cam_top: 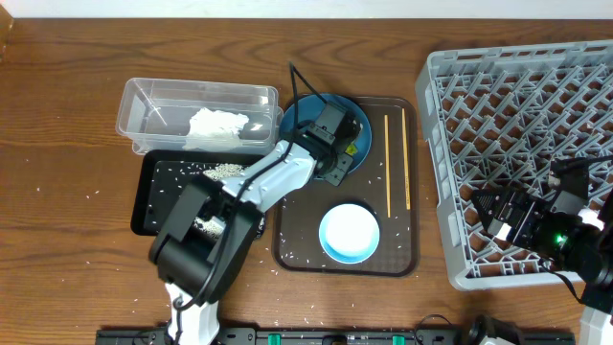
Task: Sort waste into correct bins and load items into the dishwasher rack
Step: 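Grasp the yellow Pandan wrapper on the blue plate with left gripper, then drop the yellow wrapper into the clear plastic bin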
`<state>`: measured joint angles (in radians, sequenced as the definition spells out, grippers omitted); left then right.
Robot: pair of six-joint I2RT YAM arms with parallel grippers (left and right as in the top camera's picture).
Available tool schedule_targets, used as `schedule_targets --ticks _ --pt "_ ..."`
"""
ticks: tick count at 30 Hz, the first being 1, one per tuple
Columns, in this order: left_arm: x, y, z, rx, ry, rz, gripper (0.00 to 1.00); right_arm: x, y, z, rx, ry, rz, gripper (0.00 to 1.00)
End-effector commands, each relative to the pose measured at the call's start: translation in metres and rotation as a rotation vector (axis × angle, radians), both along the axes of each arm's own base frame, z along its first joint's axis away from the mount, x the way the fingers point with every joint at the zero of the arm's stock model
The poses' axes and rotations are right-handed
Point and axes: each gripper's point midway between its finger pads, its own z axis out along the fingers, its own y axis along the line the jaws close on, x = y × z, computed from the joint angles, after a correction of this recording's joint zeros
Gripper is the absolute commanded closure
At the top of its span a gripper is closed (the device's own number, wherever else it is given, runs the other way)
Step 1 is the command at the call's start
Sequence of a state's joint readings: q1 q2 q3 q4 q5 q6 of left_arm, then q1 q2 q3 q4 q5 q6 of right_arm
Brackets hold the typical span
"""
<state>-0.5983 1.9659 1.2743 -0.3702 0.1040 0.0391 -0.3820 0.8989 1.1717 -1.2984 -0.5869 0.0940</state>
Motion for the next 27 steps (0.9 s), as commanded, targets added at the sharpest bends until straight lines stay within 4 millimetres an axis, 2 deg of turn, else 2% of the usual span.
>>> schedule_targets --ticks 1,6,10,14,19,25,27 --pt "0.007 -0.009 0.061 -0.105 -0.084 0.038 0.94 0.000 0.003 0.004 -0.009 -0.017 0.022 0.07" --pt "0.008 -0.005 0.106 -0.148 -0.167 0.045 0.94 0.000 0.003 0.004 -0.009 -0.017 0.021 0.07" --pt "0.019 0.020 0.120 -0.082 -0.241 0.125 0.94 0.000 0.003 0.004 -0.008 -0.014 0.021 0.07" --pt "0.043 0.076 0.133 -0.007 -0.315 0.370 0.94 0.000 0.003 0.004 -0.008 -0.014 0.022 0.07" --pt "0.070 0.139 0.141 -0.104 -0.312 0.692 0.94 0.001 0.002 0.004 -0.010 -0.020 0.021 0.07" --pt "0.087 0.193 0.138 -0.215 -0.279 0.946 0.93 0.002 0.002 0.006 -0.007 -0.026 0.013 0.07" --pt "0.090 0.207 0.133 -0.249 -0.260 1.044 0.87 0.003 0.002 0.006 -0.006 -0.027 0.011 0.07"
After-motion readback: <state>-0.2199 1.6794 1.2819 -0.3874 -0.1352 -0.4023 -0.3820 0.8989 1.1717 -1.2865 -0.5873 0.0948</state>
